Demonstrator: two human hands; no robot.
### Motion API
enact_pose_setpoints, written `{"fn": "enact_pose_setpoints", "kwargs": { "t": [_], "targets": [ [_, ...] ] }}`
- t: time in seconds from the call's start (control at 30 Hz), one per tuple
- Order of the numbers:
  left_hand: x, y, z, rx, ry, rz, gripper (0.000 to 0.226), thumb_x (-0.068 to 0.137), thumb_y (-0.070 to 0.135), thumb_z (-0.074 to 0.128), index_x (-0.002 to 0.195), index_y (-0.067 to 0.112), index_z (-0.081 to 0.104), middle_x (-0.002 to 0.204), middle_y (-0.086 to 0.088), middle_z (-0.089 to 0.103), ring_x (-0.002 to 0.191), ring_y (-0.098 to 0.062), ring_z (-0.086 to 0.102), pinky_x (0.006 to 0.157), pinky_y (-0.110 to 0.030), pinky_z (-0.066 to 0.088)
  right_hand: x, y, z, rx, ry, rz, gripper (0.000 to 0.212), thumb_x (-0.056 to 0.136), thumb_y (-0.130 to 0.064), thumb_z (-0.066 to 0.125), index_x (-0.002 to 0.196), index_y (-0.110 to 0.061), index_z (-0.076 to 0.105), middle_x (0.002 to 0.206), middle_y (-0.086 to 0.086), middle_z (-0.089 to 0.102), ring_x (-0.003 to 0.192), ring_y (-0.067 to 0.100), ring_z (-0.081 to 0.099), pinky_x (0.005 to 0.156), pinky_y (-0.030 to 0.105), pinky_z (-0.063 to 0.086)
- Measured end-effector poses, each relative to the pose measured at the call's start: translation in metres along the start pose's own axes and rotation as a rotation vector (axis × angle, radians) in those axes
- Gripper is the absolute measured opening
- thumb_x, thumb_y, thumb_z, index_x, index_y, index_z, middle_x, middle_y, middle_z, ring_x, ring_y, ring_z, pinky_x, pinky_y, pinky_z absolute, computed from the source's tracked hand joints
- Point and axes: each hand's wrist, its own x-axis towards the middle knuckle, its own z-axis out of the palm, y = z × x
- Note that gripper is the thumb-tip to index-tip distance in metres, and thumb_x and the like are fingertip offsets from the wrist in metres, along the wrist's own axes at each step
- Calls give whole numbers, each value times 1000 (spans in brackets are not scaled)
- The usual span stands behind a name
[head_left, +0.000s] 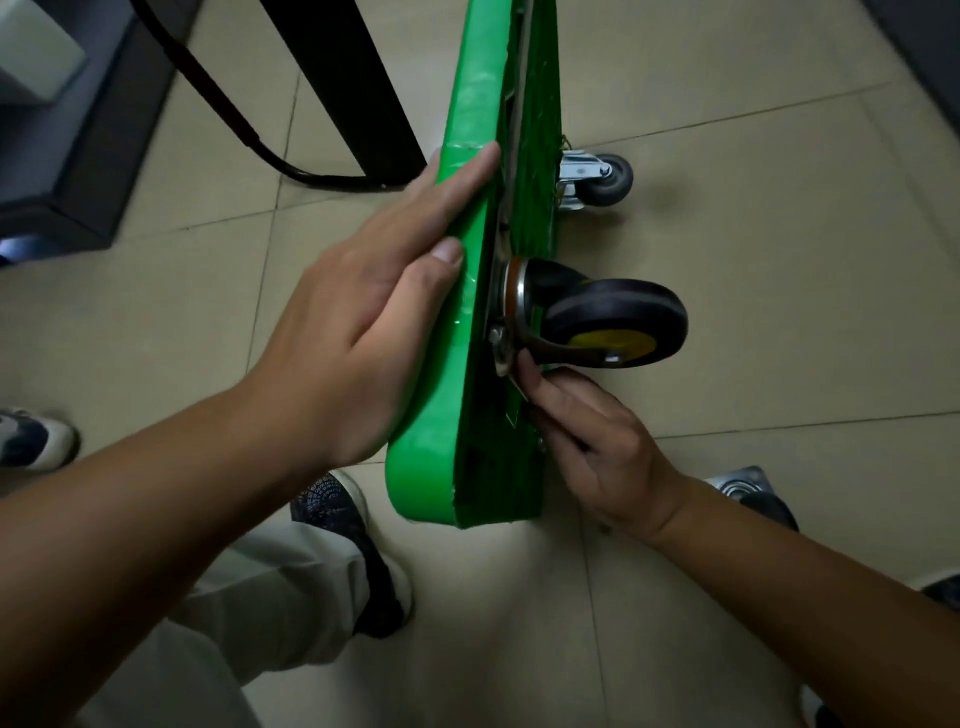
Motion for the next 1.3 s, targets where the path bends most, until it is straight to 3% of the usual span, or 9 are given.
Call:
{"fn": "enact_pose_setpoints", "kwargs": {
  "t": [0.07,0.17,0.23,0.37,0.6,0.77,1.0,1.17,1.3],
  "targets": [
    [0,0,1,-3,2,-6,56,102,29,32,158,24,34,162,1,37,151,-15,30,121,-49,28,-4,-10,6,62,22,57,59,92,17,54,147,5,35,88,19,57,74,34,56,71,40,51],
    [0,1,3,8,18,-18,56,102,29,32,158,30,34,163,5,34,152,-10,26,123,-46,27,-12,-35,8,169,56,170,55,97,11,51,149,3,35,120,25,65,105,41,64,99,28,48],
    [-1,3,3,13,32,-30,56,102,29,33,157,36,33,164,6,31,152,-5,23,124,-43,25,-14,-62,9,297,79,309,55,99,6,50,151,-7,38,142,2,59,125,25,61,108,29,43],
    [-2,11,3,86,35,-69,58,99,37,30,156,47,28,167,7,24,151,-7,25,119,-28,27,-3,-125,-1,574,140,698,52,103,-8,51,150,-29,46,81,6,70,58,25,55,53,35,49],
    [-3,23,1,136,-17,-111,64,94,45,21,158,47,22,169,4,18,146,-25,38,114,-41,37,66,-178,-45,857,153,1125,22,102,-9,55,123,-7,62,62,13,55,44,21,57,41,25,48],
    [-4,24,-6,196,-37,-91,63,96,47,20,159,45,20,169,5,16,145,-25,39,109,-38,38,67,-194,-35,727,179,1073,10,96,-9,65,97,-18,70,61,11,52,42,20,53,40,23,43],
    [-3,14,-7,207,-37,-82,56,101,57,29,156,55,16,168,10,18,131,-21,54,100,-34,39,-15,-155,-40,258,95,737,55,99,-10,62,144,-41,51,61,4,52,47,18,54,46,30,50],
    [-2,12,-6,182,-3,-36,58,98,52,28,156,52,22,165,18,23,141,-9,38,107,-31,35,-15,-95,-40,-152,-23,223,54,98,-14,61,149,-9,44,84,-11,58,63,11,56,66,21,51],
    [-1,8,-5,162,23,-3,55,102,43,32,157,46,28,164,17,28,148,-5,32,116,-33,33,-7,-52,-24,-180,55,66,51,100,-7,60,148,-3,41,104,23,70,80,32,70,74,36,57]
  ]
}}
